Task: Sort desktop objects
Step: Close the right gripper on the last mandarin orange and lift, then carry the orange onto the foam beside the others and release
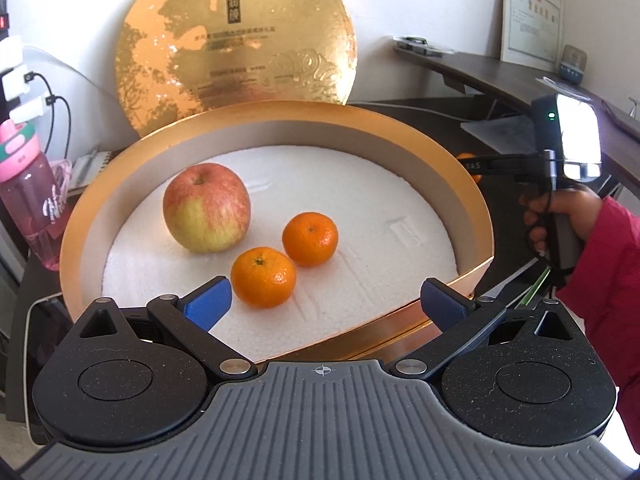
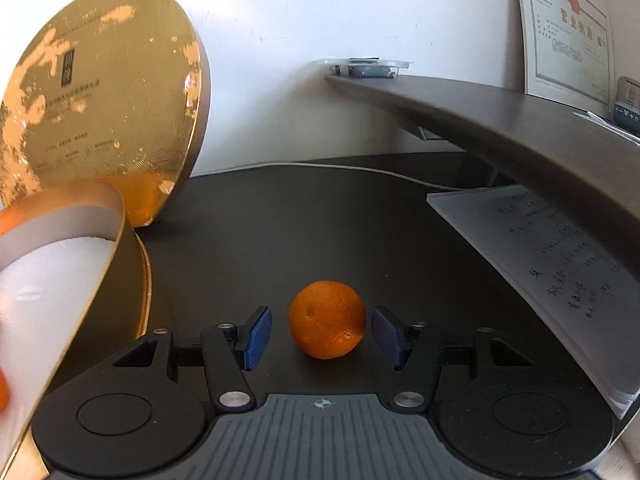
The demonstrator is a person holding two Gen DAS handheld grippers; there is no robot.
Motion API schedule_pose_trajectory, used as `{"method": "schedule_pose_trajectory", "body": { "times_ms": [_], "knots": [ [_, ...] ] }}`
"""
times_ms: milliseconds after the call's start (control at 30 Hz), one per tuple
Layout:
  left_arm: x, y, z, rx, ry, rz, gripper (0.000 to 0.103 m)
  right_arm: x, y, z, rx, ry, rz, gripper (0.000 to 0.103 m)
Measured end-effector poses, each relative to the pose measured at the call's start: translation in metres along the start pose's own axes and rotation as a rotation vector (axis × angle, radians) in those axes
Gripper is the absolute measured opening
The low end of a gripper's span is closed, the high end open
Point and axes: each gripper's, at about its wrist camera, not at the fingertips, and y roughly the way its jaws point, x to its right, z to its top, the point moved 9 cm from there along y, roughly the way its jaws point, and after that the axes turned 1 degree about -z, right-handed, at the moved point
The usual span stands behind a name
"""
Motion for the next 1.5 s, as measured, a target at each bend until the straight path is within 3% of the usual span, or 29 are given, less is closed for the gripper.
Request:
{"method": "schedule_pose_trajectory", "body": {
  "times_ms": [67,233,733,867,1133,1500],
  "knots": [
    [0.000,0.000,-0.001,-0.001,-0.001,-0.003,0.103,0.001,0.005,-0.001,-0.015,0.003,-0.014,0.044],
    [-0.001,-0.005,-0.003,0.004,-0.002,0.001,0.103,0.004,0.001,0.000,-0.024,0.035,-0.037,0.044],
    [-0.025,-0.053,-0.020,0.079,-0.061,0.009,0.103,-0.074,-0.146,0.022,0.117,-0.007,0.221,0.044],
    [-0.040,-0.065,-0.028,0.094,-0.102,0.016,0.103,-0.109,-0.159,0.011,0.080,-0.043,0.287,0.044],
    [-0.069,-0.076,-0.046,0.089,-0.153,0.033,0.103,-0.154,-0.150,-0.026,-0.066,-0.084,0.317,0.044],
    [-0.085,-0.077,-0.053,0.083,-0.178,0.029,0.103,-0.162,-0.125,-0.042,-0.184,-0.121,0.224,0.044]
  ]
}}
